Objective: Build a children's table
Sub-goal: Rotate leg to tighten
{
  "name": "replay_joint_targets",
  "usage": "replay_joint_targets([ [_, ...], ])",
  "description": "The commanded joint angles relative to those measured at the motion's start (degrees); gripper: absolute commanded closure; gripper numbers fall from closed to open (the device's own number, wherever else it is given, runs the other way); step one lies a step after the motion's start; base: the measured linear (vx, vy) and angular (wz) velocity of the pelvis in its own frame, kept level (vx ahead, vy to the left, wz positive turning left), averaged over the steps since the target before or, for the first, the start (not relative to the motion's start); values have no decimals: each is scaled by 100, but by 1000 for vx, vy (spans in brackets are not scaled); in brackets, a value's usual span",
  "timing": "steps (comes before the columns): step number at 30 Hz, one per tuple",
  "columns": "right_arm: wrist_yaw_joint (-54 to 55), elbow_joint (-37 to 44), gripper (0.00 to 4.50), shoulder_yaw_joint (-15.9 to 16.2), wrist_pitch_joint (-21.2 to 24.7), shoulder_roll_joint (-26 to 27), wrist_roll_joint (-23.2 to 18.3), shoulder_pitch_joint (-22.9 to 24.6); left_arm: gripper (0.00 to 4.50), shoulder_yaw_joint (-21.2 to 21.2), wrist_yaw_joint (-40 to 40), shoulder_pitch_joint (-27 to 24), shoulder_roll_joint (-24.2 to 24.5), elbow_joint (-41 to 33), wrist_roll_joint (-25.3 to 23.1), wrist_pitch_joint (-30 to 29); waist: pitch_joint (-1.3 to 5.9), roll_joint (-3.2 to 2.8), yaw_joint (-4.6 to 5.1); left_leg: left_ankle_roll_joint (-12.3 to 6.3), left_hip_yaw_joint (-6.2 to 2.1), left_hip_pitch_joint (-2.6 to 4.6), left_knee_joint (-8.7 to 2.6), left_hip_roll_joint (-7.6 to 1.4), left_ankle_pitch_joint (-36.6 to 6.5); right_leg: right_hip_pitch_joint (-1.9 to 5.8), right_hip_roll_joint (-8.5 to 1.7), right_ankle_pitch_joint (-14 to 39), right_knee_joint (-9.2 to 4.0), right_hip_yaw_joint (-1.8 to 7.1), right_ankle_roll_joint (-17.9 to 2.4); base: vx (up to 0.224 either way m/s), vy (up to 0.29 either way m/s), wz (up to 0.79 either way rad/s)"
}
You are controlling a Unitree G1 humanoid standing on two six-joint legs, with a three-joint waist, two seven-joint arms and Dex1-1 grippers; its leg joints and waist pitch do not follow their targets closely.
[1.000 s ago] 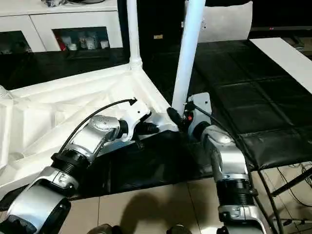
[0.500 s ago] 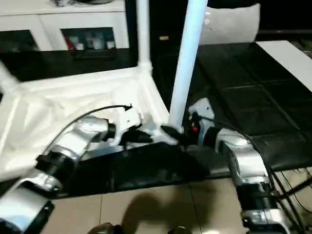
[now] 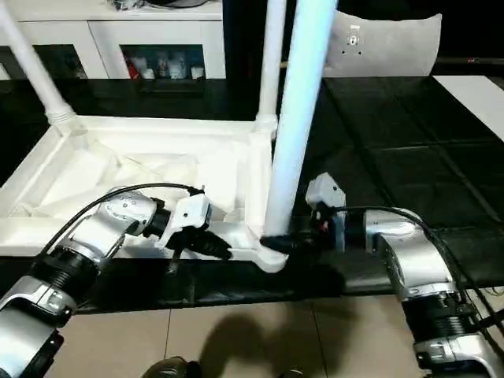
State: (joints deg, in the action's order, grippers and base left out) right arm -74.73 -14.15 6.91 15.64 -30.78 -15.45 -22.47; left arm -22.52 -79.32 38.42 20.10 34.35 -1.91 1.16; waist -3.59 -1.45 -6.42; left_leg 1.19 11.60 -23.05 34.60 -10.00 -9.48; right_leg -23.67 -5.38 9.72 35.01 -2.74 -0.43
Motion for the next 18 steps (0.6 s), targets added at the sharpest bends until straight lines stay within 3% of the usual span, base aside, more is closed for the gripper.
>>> replay_joint_targets([
  [1,-169,2,99,76,43,-73,-82,-8,450,-106,-203,135,-2,-289,49,158,455,92,25,-334,-133,188,-392,-338,-1242,251,-328,1313,-401,190,-1318,0,0,0],
  [18,-817,110,244,320,241,-240,-264,97,450,-69,-296,182,-1,-147,80,270,460,87,-3,-289,-138,193,-391,-338,-1280,254,-333,1385,-408,188,-1323,0,0,0],
])
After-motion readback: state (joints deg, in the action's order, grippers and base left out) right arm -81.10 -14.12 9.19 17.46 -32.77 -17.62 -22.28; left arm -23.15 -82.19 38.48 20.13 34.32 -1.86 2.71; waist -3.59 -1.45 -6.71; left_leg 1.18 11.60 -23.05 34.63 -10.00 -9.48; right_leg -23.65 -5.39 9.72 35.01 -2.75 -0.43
